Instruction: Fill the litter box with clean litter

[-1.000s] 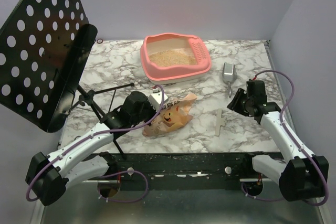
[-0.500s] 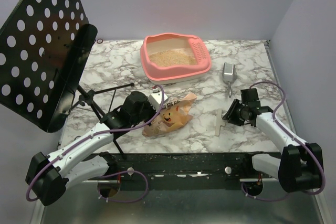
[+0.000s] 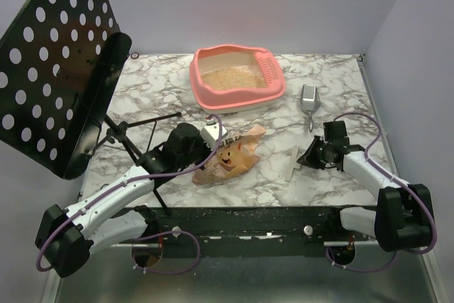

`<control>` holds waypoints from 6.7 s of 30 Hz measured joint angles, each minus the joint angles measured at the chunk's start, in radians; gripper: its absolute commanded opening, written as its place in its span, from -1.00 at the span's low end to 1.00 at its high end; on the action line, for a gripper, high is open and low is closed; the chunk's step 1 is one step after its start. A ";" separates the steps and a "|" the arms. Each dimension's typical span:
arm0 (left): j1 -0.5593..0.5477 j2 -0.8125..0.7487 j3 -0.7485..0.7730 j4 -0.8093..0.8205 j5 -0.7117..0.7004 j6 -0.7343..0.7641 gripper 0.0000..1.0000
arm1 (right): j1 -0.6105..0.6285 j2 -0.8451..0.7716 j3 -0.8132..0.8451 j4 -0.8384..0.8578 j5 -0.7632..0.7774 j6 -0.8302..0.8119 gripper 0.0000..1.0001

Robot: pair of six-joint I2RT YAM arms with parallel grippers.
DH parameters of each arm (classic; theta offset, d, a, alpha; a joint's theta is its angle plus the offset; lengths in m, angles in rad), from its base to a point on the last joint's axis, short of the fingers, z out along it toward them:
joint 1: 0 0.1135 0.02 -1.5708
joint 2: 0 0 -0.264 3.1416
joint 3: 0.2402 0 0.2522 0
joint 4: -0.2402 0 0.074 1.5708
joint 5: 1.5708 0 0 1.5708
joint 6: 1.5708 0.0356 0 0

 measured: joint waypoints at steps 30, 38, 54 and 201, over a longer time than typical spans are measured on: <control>-0.061 0.251 0.174 0.082 0.202 0.155 -1.00 | 0.000 -0.473 0.029 -0.035 0.010 -0.117 -0.99; -0.063 0.340 0.171 0.227 0.250 0.232 -1.00 | 0.000 -0.539 0.029 -0.039 0.001 -0.139 -0.99; -0.077 0.330 0.327 0.177 0.224 0.263 -0.10 | 0.000 -0.565 0.072 -0.072 0.028 -0.166 -0.99; 0.159 0.048 0.233 0.493 0.695 -0.534 0.04 | 0.495 -0.323 0.512 0.158 -0.377 -0.472 -0.99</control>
